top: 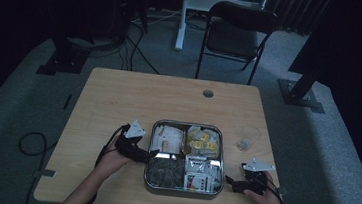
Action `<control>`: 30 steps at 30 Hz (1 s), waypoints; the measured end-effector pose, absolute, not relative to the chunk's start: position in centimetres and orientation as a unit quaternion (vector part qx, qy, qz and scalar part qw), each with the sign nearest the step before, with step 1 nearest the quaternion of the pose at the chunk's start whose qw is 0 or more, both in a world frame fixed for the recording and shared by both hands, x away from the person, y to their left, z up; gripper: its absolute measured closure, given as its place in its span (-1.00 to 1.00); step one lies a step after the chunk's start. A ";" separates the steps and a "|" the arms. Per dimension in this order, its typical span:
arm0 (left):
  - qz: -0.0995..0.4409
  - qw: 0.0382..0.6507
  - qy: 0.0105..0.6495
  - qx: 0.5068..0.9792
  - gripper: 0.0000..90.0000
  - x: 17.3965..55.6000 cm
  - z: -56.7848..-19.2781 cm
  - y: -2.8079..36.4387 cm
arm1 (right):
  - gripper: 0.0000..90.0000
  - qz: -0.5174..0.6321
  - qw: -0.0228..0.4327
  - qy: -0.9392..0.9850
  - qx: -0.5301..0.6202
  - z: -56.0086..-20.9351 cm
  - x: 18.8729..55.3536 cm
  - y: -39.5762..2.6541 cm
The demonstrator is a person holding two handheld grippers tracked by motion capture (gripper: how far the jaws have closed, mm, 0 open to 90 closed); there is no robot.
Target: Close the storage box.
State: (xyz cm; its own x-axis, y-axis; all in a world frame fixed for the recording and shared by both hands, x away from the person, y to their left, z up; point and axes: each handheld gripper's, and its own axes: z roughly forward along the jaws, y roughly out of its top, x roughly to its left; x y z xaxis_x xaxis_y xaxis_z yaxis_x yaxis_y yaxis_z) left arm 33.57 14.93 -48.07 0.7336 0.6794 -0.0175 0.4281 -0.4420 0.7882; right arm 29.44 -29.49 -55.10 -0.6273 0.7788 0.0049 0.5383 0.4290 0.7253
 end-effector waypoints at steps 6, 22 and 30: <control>0.158 0.408 0.344 0.831 -0.97 33.3 -48.8 16.7 | -0.73 0.357 0.168 0.828 0.398 -55.1 29.4 -29.5; 0.160 0.407 0.359 0.824 -0.98 32.3 -50.5 20.9 | -0.73 0.357 0.168 0.828 0.398 -55.1 29.4 -29.5; 0.155 0.389 0.368 0.830 -0.98 31.9 -52.2 22.4 | -0.73 0.357 0.168 0.828 0.397 -55.1 29.4 -29.5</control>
State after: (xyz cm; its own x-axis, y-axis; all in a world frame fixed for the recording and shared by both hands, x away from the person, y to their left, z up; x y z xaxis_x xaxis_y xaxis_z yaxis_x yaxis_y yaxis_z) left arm 31.87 22.35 -52.22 0.6808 0.7319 -0.0283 0.4905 -0.4268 0.7597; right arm 29.44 -29.49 -55.10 -0.6273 0.7787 0.0050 0.5384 0.4291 0.7253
